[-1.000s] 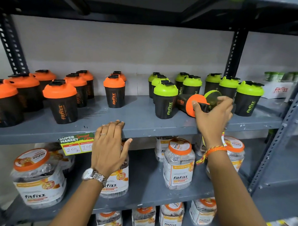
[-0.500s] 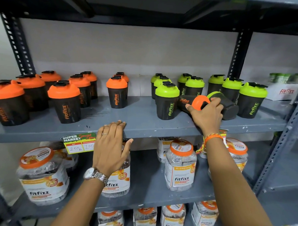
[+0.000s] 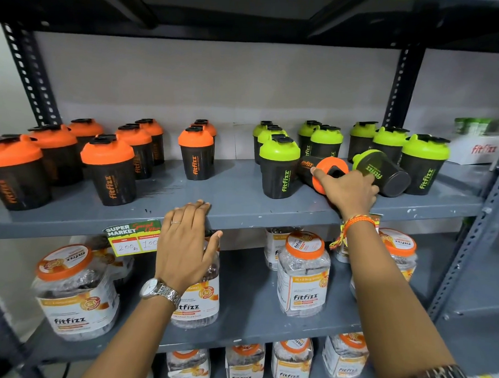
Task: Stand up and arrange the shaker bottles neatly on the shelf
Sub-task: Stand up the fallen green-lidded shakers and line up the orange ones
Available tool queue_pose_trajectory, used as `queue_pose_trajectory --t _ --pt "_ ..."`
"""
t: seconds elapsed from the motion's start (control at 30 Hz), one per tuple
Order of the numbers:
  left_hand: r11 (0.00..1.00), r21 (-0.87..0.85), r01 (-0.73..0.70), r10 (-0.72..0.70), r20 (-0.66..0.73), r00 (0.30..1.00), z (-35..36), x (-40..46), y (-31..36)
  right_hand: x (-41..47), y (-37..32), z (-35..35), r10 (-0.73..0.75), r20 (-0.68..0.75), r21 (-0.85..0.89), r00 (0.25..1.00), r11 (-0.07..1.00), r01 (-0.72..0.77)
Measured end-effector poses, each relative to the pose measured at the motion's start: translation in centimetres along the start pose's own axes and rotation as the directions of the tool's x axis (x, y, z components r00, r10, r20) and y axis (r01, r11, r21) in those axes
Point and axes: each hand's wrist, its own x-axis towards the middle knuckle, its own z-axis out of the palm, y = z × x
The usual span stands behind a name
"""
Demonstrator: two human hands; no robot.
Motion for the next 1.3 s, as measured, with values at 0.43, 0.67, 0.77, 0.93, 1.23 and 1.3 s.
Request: queue_pose_trajectory --t 0.43,0.67,0.77,0.93,1.23,1.3 --pt "1.000 -0.025 0.002 -0.001 0.033 0.999 -0.6 -0.1 0.3 -4.8 0.7 -2.7 -0.222 -0.292 0.257 0.930 0.919 0.300" --pt "0.995 -0.012 -0.102 0.103 0.129 0.986 -2.3 0.2 -0.8 -8.6 -1.9 -5.5 -0.370 -0.266 0.314 0.890 0.840 0.443" --pt "0.994 0.033 -0.109 0.102 0.155 0.983 -3.1 0.2 -1.1 -10.2 -3.3 -6.4 -0.399 -0.226 0.404 0.889 0.792 0.458" --pt "0.996 0.086 -0.014 0.005 0.106 0.994 -4.6 -0.9 -2.4 -11.4 -6.2 -5.8 -0.416 0.036 0.689 0.909 0.669 0.279" --pt "0.988 0.144 -0.052 0.022 0.207 0.978 -5.0 -2.0 -3.8 -10.5 -12.3 3.1 -0.684 0.265 0.822 0.680 0.528 0.212" --pt "0.990 0.131 -0.047 0.019 0.200 0.980 -4.8 -2.1 -3.7 -10.2 -13.2 5.1 -0.728 0.274 0.803 0.629 0.533 0.267"
